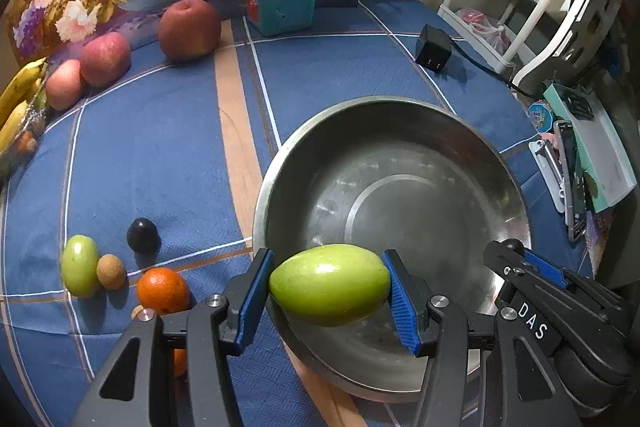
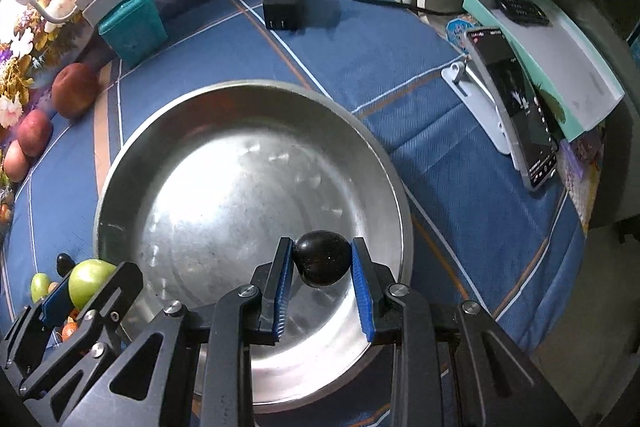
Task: Organize fruits
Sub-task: 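Open the left tool to drop the green fruit while the right tool releases the plum into the pan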
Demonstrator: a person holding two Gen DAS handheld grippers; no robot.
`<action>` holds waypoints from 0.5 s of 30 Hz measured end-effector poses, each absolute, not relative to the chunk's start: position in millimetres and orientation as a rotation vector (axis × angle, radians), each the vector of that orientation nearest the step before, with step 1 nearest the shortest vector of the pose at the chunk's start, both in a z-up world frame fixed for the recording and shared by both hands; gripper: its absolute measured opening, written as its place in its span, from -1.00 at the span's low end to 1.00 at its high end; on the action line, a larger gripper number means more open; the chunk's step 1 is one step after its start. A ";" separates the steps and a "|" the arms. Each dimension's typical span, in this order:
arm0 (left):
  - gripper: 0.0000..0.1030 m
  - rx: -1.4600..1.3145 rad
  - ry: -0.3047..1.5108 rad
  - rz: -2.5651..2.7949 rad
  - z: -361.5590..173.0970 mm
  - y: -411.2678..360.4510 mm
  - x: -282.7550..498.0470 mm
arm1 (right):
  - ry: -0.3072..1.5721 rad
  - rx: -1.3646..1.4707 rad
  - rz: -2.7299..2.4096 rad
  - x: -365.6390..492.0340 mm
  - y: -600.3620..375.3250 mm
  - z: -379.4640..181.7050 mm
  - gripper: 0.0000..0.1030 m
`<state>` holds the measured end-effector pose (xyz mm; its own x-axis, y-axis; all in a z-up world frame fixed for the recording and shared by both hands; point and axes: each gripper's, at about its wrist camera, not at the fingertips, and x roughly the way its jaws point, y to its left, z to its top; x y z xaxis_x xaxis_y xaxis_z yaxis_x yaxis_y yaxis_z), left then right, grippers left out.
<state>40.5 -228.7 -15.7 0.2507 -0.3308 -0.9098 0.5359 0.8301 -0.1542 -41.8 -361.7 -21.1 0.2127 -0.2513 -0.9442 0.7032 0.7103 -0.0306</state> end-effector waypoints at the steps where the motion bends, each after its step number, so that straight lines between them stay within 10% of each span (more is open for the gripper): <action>1: 0.13 0.201 1.181 -0.595 -16.1 -228.4 40.7 | 1.184 0.457 -0.696 -41.8 -361.7 -21.8 -0.42; 15: 0.28 0.194 1.153 -0.600 -3.3 -221.9 38.5 | 1.171 0.484 -0.709 -44.7 -364.0 -19.8 -0.20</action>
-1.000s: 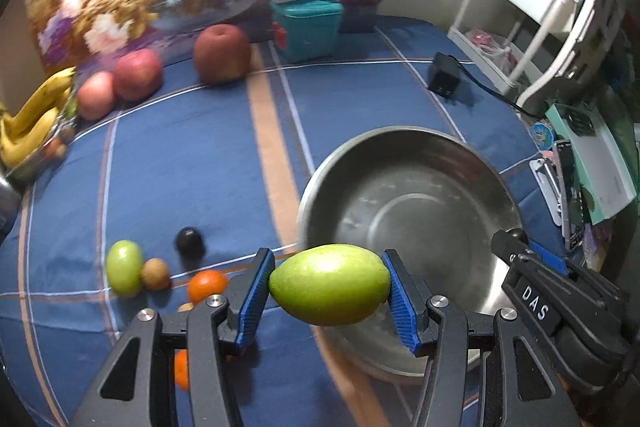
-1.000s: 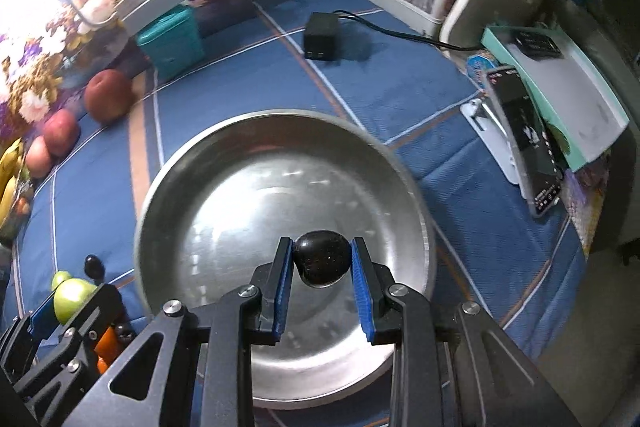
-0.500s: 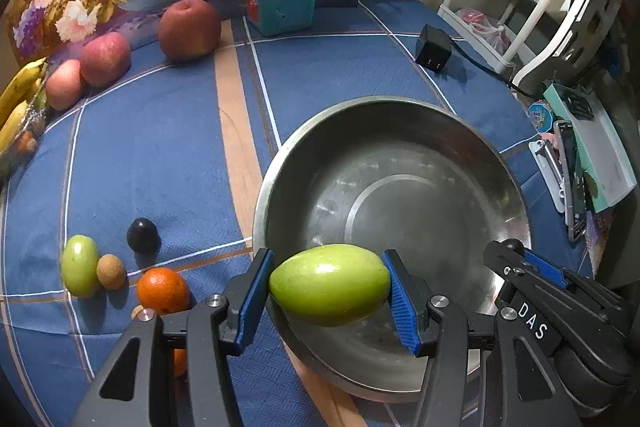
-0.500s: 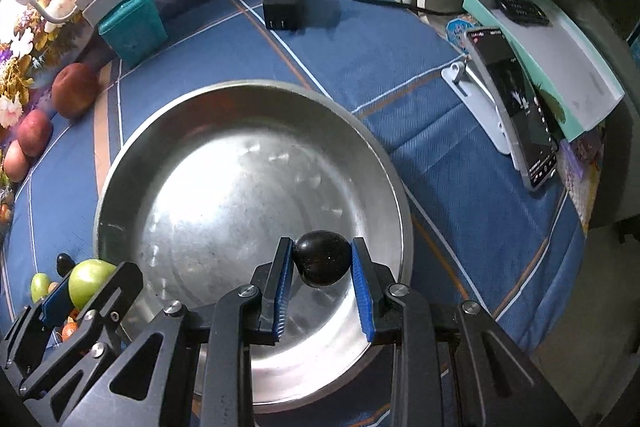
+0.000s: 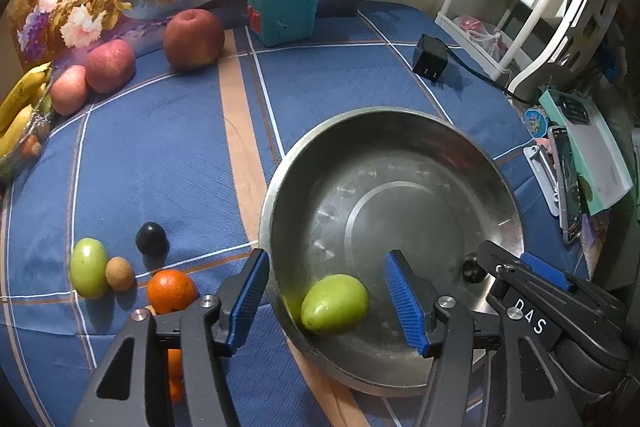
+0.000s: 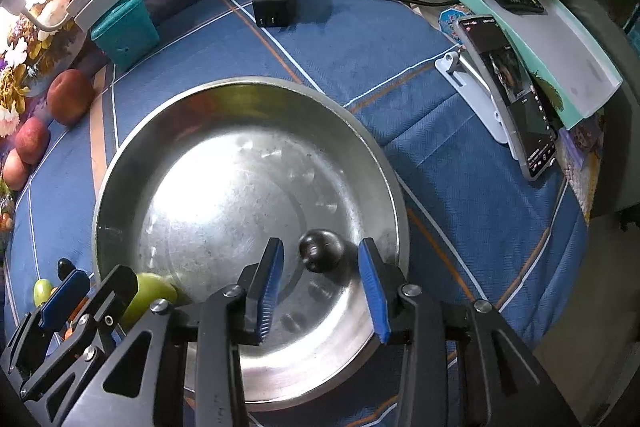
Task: Organize fruits
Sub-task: 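Open the left tool to drop the green fruit while the right tool releases the plum into the pan, then withdraw both open tools from the pan back toward the fruit group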
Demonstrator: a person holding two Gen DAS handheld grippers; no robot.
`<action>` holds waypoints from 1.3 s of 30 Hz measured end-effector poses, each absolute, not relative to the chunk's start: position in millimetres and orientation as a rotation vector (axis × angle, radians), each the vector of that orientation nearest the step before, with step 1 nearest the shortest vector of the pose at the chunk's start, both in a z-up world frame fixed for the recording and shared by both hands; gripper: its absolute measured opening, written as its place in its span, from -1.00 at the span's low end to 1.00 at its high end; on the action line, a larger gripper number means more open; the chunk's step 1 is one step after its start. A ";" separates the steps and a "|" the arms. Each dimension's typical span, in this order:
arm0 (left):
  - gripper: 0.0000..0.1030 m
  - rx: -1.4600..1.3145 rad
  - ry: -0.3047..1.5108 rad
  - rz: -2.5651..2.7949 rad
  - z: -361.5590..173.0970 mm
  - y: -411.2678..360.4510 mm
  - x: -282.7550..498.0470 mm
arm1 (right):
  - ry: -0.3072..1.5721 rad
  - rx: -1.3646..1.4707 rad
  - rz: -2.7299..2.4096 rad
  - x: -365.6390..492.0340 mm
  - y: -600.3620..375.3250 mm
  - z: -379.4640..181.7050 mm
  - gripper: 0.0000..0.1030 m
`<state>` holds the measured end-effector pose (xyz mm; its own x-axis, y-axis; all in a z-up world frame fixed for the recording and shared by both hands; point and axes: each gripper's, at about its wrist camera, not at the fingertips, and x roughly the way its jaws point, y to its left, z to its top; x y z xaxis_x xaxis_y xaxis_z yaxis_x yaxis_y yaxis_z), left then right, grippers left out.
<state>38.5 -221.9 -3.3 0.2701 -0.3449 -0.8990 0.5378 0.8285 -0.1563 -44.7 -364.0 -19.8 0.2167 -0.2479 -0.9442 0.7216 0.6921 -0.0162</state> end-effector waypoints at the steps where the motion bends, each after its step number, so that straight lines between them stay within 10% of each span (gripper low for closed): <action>1: 0.29 0.191 1.151 -0.595 -1.6 -220.4 38.4 | 1.166 0.485 -0.708 -45.1 -363.4 -18.6 -0.12; 39: 0.46 0.048 1.202 -0.240 2.5 -110.3 73.2 | 1.175 0.338 -0.489 -23.9 -292.7 -7.0 0.04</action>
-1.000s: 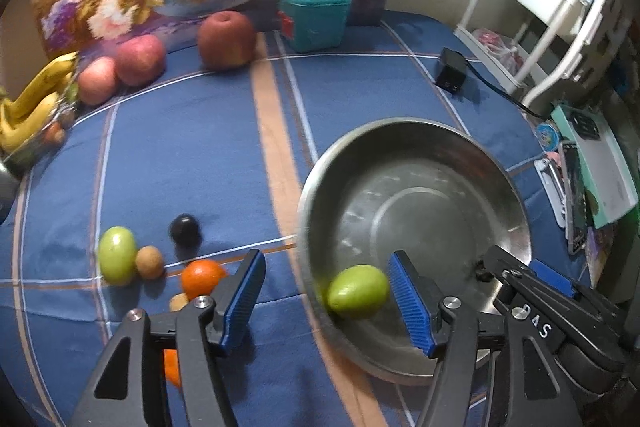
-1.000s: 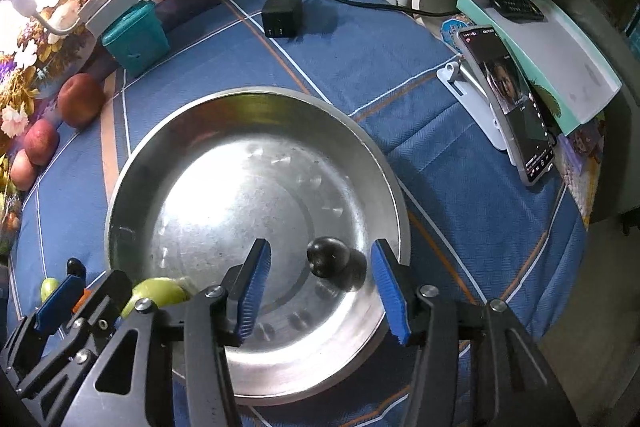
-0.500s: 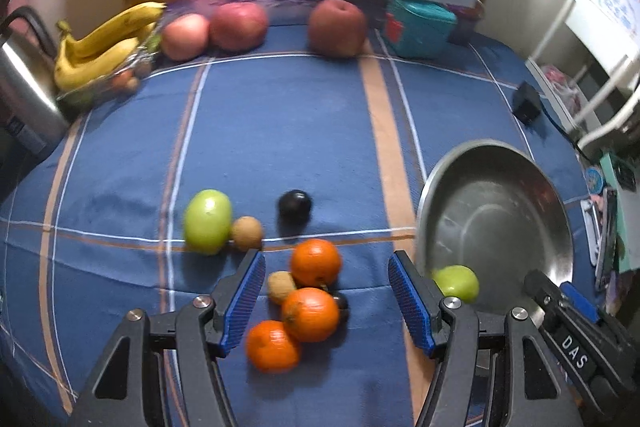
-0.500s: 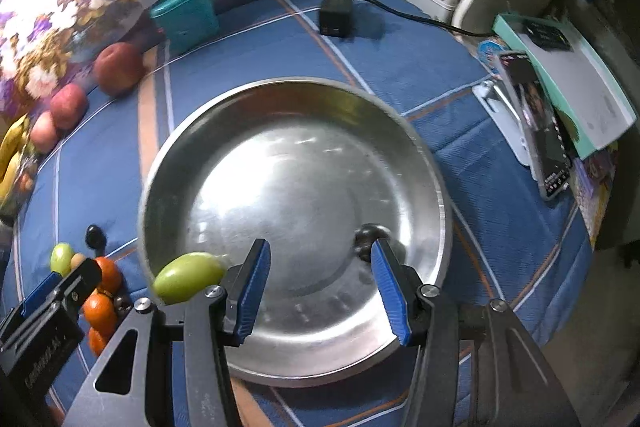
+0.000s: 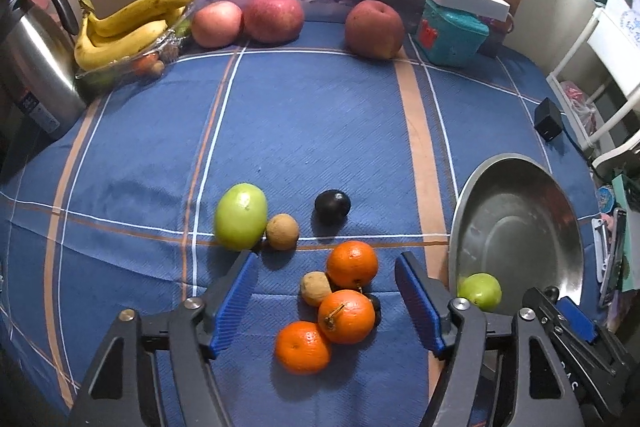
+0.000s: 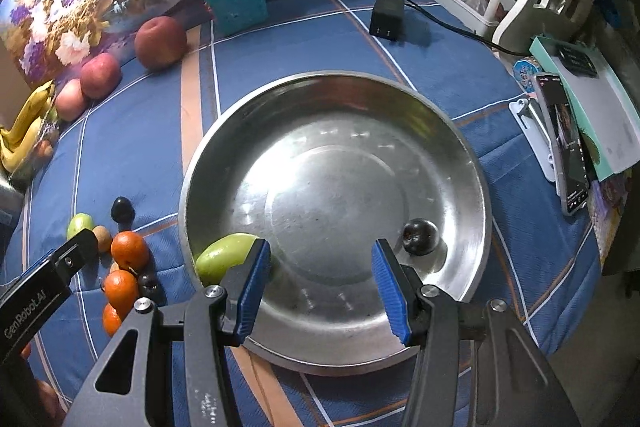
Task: Organize fruits
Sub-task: 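Withdraw both open tools from the pan back toward the fruit group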
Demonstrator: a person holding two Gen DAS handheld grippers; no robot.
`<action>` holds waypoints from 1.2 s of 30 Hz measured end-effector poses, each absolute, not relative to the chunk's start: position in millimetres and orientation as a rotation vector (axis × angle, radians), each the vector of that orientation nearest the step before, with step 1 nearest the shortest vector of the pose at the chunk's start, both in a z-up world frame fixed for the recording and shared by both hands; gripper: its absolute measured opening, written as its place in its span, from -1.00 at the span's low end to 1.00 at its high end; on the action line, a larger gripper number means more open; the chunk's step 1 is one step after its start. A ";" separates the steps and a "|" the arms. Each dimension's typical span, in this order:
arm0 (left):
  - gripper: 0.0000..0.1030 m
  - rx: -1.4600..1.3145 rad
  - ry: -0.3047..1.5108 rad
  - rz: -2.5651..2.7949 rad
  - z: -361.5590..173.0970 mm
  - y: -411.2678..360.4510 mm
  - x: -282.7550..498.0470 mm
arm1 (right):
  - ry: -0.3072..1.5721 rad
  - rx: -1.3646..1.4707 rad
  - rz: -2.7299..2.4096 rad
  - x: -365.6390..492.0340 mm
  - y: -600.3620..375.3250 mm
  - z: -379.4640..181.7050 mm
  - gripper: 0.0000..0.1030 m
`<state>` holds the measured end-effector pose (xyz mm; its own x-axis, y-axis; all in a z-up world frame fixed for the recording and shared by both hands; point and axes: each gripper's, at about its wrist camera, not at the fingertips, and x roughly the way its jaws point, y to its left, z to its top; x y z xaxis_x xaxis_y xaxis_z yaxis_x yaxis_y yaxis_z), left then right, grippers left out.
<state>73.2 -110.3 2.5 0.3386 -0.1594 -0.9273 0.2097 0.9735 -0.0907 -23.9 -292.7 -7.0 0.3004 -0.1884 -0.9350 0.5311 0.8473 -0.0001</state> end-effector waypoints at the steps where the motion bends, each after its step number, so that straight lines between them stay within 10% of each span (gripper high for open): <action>1: 0.46 0.049 1.206 -0.235 0.7 -110.0 73.8 | 1.179 0.337 -0.490 -23.3 -292.6 -8.1 0.04; 6: 0.58 0.052 1.223 -0.208 -5.0 -105.5 76.6 | 1.201 0.338 -0.492 -21.8 -293.7 -13.9 0.04; 9: 0.97 0.065 1.218 -0.179 -7.0 -103.1 77.5 | 1.215 0.338 -0.492 -20.9 -294.8 -17.9 0.30; 17: 1.00 0.079 1.205 -0.155 -11.2 -98.1 78.0 | 1.213 0.337 -0.481 -21.1 -295.4 -22.7 0.87; 36: 1.00 0.119 1.125 -0.124 3.3 -78.1 68.7 | 1.170 0.353 -0.437 -23.3 -281.2 -13.8 0.87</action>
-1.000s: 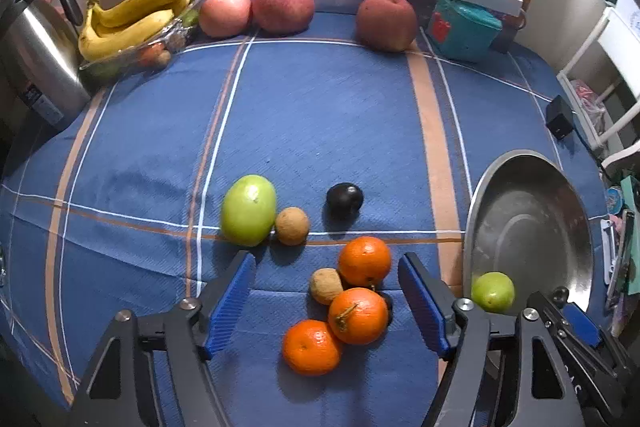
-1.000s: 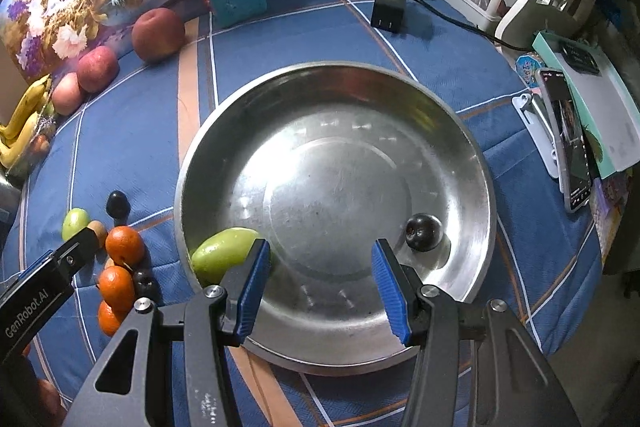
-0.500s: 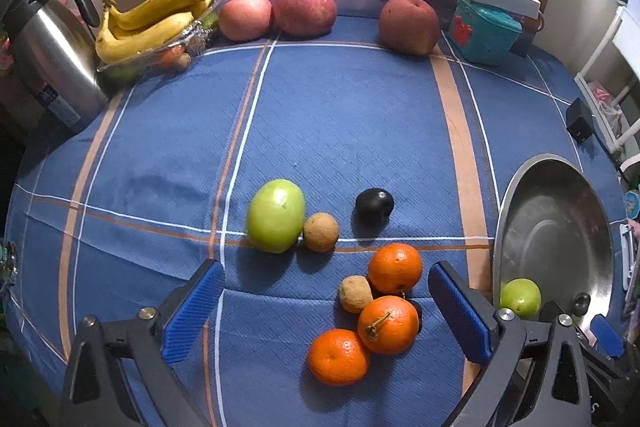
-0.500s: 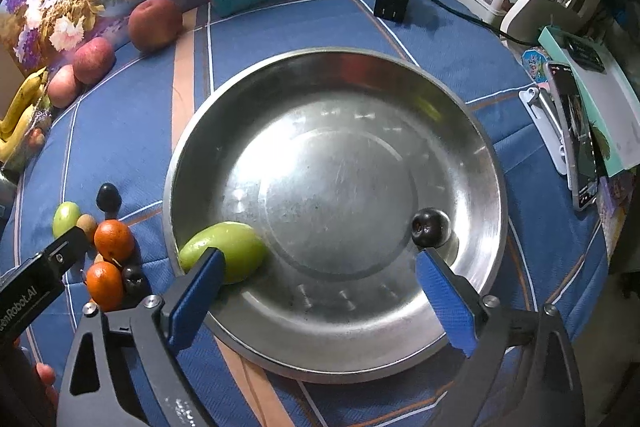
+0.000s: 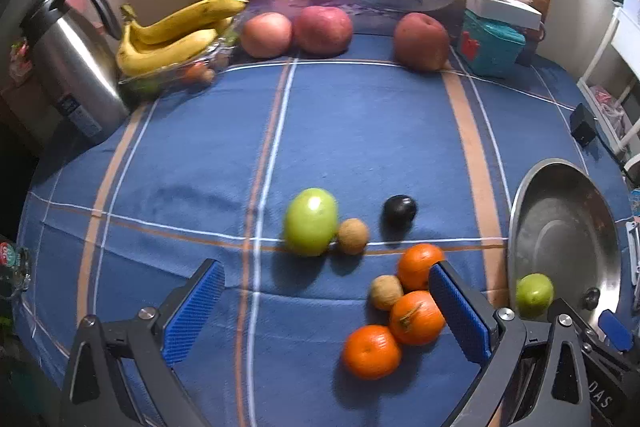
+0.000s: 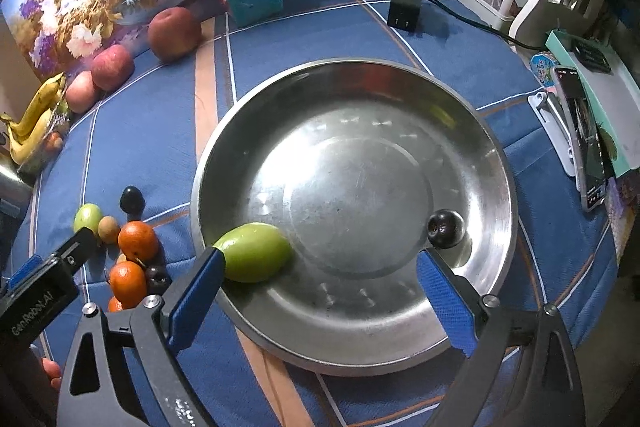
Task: Organize fruits
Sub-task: 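Withdraw both open tools from the pan back toward the fruit group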
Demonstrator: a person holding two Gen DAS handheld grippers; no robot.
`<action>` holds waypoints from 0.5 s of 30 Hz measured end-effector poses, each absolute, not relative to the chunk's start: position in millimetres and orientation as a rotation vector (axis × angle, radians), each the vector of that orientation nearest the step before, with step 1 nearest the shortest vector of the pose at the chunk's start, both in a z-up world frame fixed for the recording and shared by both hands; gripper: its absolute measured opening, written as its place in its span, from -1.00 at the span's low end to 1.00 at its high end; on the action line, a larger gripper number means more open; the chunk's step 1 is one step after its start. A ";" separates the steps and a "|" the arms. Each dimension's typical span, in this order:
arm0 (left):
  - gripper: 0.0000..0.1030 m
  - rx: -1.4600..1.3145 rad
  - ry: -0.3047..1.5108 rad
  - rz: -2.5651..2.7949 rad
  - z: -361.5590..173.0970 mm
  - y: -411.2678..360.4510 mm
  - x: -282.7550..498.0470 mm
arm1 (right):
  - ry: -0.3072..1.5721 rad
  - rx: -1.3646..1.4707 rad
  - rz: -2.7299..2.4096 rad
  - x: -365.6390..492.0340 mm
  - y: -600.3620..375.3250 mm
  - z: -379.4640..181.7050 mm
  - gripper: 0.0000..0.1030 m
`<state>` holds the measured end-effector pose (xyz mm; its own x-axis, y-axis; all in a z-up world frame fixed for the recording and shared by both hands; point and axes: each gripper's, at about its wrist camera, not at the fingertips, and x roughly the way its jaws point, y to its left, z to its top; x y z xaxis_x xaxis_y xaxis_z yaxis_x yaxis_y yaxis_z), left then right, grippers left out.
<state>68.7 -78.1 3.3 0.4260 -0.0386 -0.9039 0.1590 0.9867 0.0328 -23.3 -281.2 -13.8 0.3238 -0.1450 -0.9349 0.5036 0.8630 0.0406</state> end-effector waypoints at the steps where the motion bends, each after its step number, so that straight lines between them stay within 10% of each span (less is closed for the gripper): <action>1: 1.00 0.120 1.127 -0.117 3.5 -74.3 68.3 | 1.173 0.353 -0.435 -23.0 -279.8 -13.7 0.87; 15: 1.00 0.110 1.105 -0.066 14.4 -31.1 62.1 | 1.197 0.316 -0.377 -16.2 -230.1 -4.3 0.87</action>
